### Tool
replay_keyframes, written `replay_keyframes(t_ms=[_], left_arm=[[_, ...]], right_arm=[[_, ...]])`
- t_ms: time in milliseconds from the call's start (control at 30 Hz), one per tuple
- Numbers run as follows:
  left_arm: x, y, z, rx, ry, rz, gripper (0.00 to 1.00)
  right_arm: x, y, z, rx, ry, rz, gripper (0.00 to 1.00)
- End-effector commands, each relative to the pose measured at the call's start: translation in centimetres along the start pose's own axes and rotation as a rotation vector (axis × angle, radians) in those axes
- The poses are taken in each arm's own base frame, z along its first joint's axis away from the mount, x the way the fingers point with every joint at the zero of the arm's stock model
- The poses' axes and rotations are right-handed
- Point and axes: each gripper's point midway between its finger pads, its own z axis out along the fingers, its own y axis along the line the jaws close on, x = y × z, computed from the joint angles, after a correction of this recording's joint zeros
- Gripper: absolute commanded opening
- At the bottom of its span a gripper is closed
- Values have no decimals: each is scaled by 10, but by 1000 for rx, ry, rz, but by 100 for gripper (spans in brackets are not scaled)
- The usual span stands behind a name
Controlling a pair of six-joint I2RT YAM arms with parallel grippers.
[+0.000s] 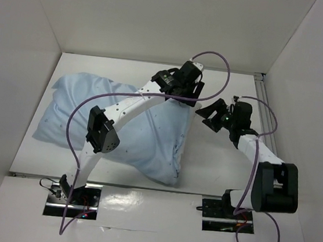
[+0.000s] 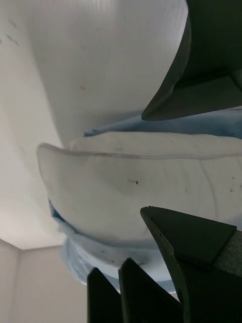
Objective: Put the pillow into the pillowcase
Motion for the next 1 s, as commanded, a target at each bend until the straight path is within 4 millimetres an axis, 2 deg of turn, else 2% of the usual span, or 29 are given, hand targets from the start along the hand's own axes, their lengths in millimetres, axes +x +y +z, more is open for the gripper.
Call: replay_keyframes(t_ms=[0, 67, 100, 133, 167, 200, 233, 300, 333, 367, 400, 433, 600, 633, 700, 833, 933, 967], left_arm=[[-2, -4, 8, 36, 0, 31, 81], [10, -8, 14, 57, 40, 26, 71], [12, -7, 14, 74, 57, 19, 61], [14, -7, 12, 83, 65, 20, 48], [8, -8, 3, 89, 46, 17, 17], [4, -9, -3, 102, 38, 15, 9], [0, -10, -9, 106, 25, 13, 3], [-13, -13, -30, 142, -10, 7, 0], [-18, -19, -38, 177, -24, 4, 0], [-21, -22, -45, 200, -31, 3, 0], [-27, -26, -52, 226, -51, 1, 0], [-32, -33, -68, 278, -62, -7, 0], [-47, -53, -103, 417, -110, -12, 0], [-43, -56, -103, 436, -94, -9, 0], [-49, -55, -114, 444, -121, -10, 0], [-47, -48, -111, 402, -120, -24, 0], [-42, -61, -115, 435, -107, -21, 0], [-47, -62, -118, 441, -125, -22, 0]], right_arm=[[26, 39, 12, -234, 139, -47, 77], [38, 42, 19, -246, 171, -46, 77], [42, 45, 22, -256, 181, -42, 77], [50, 50, 27, -279, 195, -62, 75], [50, 55, 28, -290, 188, -62, 71], [56, 53, 30, -290, 199, -50, 57], [57, 60, 30, -313, 196, -67, 47], [59, 54, 32, -300, 196, -52, 27], [62, 58, 32, -310, 200, -60, 9], [60, 60, 32, -319, 194, -66, 2], [60, 60, 32, -319, 194, -66, 0], [65, 62, 30, -331, 197, -75, 0], [68, 68, 15, -352, 192, -95, 0], [68, 70, 8, -362, 182, -124, 0], [72, 64, 4, -332, 187, -133, 0], [76, 57, -7, -294, 185, -172, 0], [75, 58, -12, -297, 170, -186, 0], [78, 61, -14, -313, 168, -196, 0]])
